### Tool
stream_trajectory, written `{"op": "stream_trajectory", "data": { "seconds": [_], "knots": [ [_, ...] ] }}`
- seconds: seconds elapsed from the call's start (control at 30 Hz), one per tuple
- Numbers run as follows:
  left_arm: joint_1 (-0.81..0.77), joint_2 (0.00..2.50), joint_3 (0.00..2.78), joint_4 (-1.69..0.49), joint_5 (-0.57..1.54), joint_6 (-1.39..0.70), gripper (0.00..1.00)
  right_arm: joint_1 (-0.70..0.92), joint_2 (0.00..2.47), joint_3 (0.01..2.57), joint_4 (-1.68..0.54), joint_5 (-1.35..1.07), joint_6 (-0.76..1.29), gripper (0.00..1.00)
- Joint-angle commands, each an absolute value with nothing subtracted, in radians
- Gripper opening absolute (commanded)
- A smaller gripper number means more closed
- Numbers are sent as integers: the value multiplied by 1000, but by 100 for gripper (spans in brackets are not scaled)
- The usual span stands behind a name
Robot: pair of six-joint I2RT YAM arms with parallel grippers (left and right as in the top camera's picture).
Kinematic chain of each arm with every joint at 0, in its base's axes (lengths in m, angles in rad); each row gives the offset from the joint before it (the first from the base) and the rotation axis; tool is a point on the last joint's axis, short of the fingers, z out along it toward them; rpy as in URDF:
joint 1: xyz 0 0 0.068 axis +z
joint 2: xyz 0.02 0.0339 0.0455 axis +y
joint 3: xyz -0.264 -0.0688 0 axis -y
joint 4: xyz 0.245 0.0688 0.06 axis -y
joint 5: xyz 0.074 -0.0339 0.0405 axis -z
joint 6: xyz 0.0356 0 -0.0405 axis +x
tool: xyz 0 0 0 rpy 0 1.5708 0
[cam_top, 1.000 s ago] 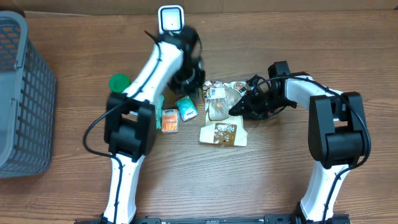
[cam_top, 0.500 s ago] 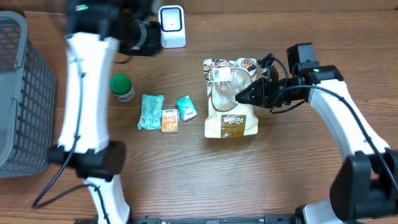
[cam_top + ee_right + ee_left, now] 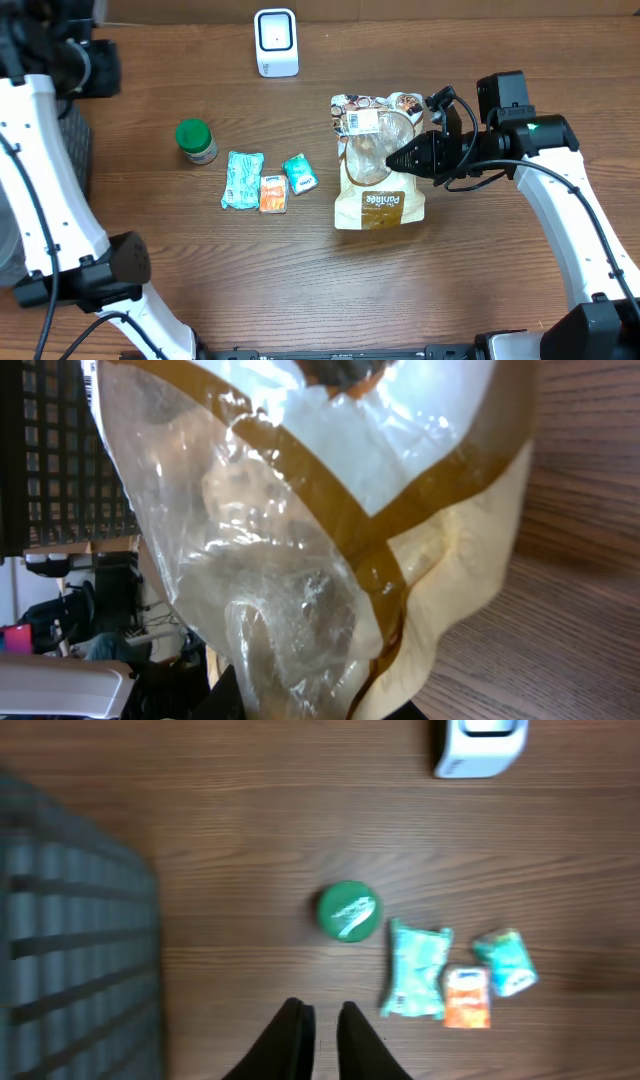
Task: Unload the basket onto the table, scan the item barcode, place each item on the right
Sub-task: 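Release the left gripper and lift the bag with the right gripper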
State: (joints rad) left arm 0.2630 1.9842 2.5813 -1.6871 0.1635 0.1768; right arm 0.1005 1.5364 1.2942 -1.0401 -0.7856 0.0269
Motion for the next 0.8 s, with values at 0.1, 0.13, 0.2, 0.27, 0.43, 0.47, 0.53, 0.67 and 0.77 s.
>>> {"op": "stream_trajectory", "data": {
  "seconds": [0.1,0.13,0.2,0.27,0.43,0.47,0.53,0.67,0.77],
  "knots": [
    [369,1982,2585,-1689,157,202,99,102,1510,1367,-1058,-790,29,4],
    [373,1982,2585,-1689,158,201,100,102,1510,1390,-1066,-789,29,4],
    [373,1982,2585,-1689,157,202,100,102,1509,1425,-1078,-788,28,4],
    [373,1982,2585,-1689,157,202,99,102,1509,1476,-1097,-787,16,4],
    [372,1982,2585,-1686,176,202,99,102,1507,1631,-1173,-789,-28,4],
    [372,1982,2585,-1687,176,202,100,103,1503,1661,-1187,-790,-39,4],
    [372,1982,2585,-1687,175,202,100,104,1493,1696,-1200,-795,-56,4],
    [372,1982,2585,-1687,176,202,100,110,1465,1706,-1200,-795,-62,4],
    [372,1982,2585,-1687,175,202,100,112,1462,1706,-1200,-794,-62,4]
  ]
}}
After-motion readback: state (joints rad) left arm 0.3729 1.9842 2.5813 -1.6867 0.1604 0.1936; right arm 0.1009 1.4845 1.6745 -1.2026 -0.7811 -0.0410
